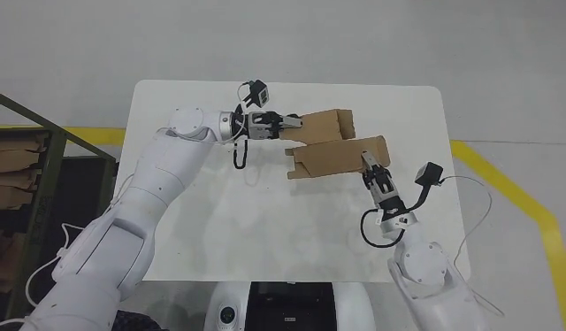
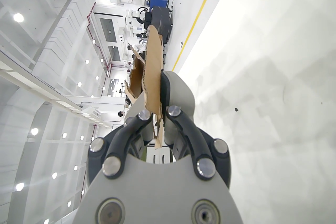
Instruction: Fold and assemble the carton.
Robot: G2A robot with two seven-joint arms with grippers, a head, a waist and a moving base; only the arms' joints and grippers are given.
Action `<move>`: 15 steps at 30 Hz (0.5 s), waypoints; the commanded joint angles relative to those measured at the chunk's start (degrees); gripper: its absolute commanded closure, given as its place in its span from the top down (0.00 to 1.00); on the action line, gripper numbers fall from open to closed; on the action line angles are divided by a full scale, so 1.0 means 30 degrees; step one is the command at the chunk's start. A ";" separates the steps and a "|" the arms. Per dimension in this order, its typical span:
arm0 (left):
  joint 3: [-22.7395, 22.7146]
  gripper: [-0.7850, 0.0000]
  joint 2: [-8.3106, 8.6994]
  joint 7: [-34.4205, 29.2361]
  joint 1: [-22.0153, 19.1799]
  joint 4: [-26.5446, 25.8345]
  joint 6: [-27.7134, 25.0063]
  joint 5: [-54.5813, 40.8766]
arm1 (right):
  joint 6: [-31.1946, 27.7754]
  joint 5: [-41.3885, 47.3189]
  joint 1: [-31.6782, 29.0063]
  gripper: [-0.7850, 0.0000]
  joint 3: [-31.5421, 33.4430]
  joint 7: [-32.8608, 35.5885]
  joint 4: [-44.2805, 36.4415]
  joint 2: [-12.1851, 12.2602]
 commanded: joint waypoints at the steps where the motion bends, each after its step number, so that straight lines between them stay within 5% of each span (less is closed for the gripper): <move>1: -0.0135 0.00 0.0014 -0.0203 0.0059 -0.0092 -0.0011 -0.0078 | 0.0050 0.0148 -0.0002 1.00 0.0161 0.0017 0.0062 -0.0011; 15: -0.0772 0.00 0.0114 -0.2117 -0.0070 0.0233 -0.0555 0.0113 | -0.0299 0.2095 0.0234 1.00 0.3181 0.2754 0.0840 0.0246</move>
